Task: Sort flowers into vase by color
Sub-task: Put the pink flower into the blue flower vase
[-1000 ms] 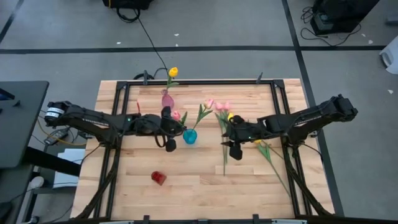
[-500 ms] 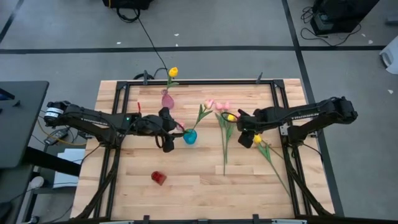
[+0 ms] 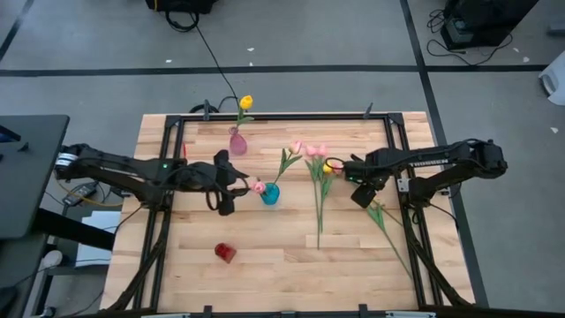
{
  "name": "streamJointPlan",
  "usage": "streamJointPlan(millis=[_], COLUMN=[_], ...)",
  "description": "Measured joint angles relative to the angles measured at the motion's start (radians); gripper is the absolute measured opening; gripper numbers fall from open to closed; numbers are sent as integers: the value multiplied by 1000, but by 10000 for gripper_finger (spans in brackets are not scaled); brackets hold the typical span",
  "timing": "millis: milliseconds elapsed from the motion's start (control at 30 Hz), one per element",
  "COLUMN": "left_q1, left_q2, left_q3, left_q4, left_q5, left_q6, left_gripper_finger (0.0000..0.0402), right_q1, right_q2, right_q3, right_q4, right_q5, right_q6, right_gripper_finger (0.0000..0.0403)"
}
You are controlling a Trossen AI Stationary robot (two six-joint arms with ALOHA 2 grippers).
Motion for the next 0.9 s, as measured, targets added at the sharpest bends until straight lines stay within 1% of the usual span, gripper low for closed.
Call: streamJointPlan(millis=[133,233,300,400,533,667,900], left_q1=[-34,-65,-82,-96,-103,-103,-110], left_q2=[-39,-59,-73,-92,-121,-152,-196], left_q3=[0,-5,-30,-81,-136,-146,-146], left_q4=[-22,-18,-3,12,33,30,30], left_q5=[-47,-62,-77,-106,-115,-113,-101], left_q6=[-1,0,0,-5,-29,-52,-61], left_gripper_finger=[193,193,193,193,193,193,193], right_q1=[0,-34,-59,-94,-124,-131,-129], right_q2=[-1,11,28,74,156,234,326], right_q3=[0,1,1,2,1,1,9], right_q4=[-3,59,101,151,153,159,151], right_q5=[25,37,40,27,14,-14,-20], right_q6=[11,-10,-43,-85,-118,-132,-159], right_gripper_finger=[172,168,165,164,164,164,160])
